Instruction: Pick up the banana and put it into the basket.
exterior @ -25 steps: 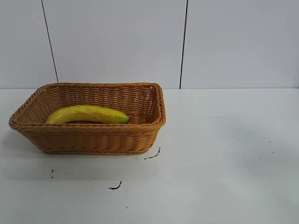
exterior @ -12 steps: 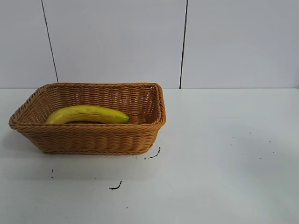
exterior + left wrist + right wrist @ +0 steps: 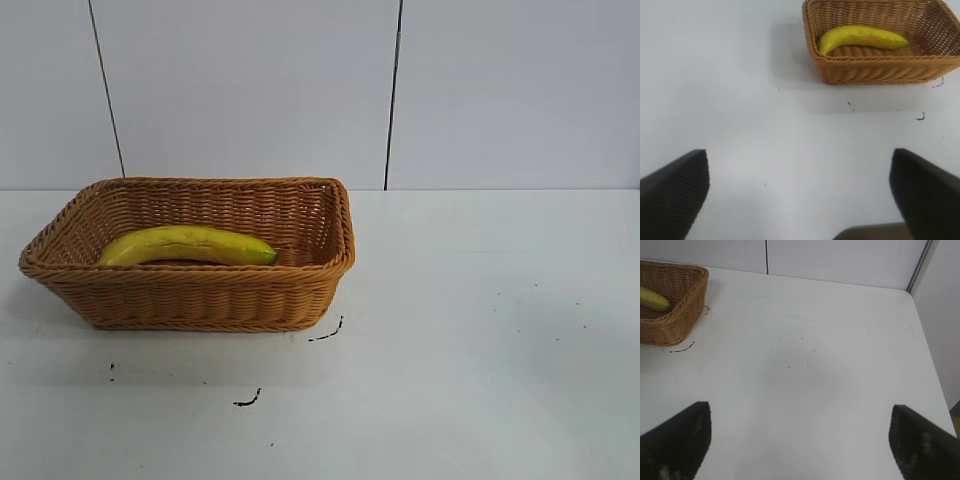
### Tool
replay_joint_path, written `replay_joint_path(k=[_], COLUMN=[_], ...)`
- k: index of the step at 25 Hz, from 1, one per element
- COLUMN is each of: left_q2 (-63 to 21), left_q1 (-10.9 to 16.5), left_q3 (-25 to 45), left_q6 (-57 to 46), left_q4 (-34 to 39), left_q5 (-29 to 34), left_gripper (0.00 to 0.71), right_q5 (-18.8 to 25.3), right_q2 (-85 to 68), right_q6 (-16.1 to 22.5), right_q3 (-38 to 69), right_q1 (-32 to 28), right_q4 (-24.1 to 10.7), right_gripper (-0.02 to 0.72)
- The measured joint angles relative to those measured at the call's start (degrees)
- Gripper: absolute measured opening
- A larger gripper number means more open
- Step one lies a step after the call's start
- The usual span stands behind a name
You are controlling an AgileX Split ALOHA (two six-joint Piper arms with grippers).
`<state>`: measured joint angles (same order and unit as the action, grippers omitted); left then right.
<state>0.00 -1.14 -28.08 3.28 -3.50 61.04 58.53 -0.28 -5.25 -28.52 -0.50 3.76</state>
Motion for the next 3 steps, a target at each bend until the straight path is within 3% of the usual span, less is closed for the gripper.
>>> replay_joint_path(k=[3], left_q2=[0.0], left_q1=[0.0], left_q3=[0.0], left_q6=[0.0], left_q4=[0.0], left_q5=[0.0], left_gripper=[0.695], right_q5=[0.0], right_q2=[0.0], right_q6=[0.0], right_q3=[0.0], right_q1=[0.0], right_q4=[0.0], right_gripper=[0.69])
